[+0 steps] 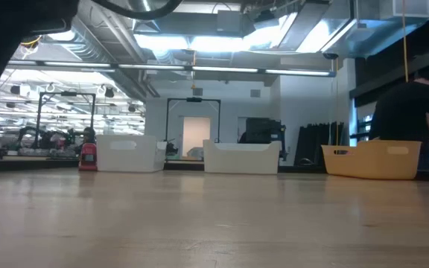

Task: Sort crayons/erasers/pens/pencils in bins
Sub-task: Put the red eraser into the left white bin

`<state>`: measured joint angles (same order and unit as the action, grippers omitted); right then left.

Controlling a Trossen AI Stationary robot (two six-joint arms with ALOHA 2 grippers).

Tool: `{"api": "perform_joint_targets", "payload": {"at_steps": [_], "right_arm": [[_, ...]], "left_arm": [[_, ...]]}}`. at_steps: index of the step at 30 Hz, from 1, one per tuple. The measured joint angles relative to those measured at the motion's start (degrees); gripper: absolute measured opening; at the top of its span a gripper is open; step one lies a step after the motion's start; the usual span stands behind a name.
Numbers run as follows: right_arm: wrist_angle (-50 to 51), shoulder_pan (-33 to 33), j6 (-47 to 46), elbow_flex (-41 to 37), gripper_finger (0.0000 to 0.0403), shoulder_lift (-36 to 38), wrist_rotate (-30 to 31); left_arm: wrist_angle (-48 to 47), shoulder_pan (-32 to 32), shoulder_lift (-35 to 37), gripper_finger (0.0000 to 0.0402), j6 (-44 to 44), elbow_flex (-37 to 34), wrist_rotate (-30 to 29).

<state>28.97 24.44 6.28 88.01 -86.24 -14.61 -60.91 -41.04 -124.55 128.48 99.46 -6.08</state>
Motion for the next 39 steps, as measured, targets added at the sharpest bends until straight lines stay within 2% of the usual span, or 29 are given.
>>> {"api": "perform_joint_targets", "payload": {"at_steps": [10, 25, 33, 39], "right_arm": [[0.0, 0.0, 0.0, 0.0, 0.0085, 0.0, 0.0], [0.0, 0.0, 0.0, 0.0, 0.0085, 0.0, 0.0], [0.0, 0.0, 0.0, 0.0, 0.0085, 0.0, 0.0], [0.0, 0.0, 0.0, 0.0, 0.0085, 0.0, 0.0]], "left_arm": [[0.6, 0.0, 0.0, 0.0231, 2.0, -0.1, 0.7], [8.2, -0.2, 0.3, 0.0231, 4.5, -6.8, 0.9], [9.1, -0.2, 0.4, 0.0231, 4.3, -7.7, 1.0], [8.3, -0.2, 0.3, 0.0199, 3.2, -7.8, 2.7]]}}
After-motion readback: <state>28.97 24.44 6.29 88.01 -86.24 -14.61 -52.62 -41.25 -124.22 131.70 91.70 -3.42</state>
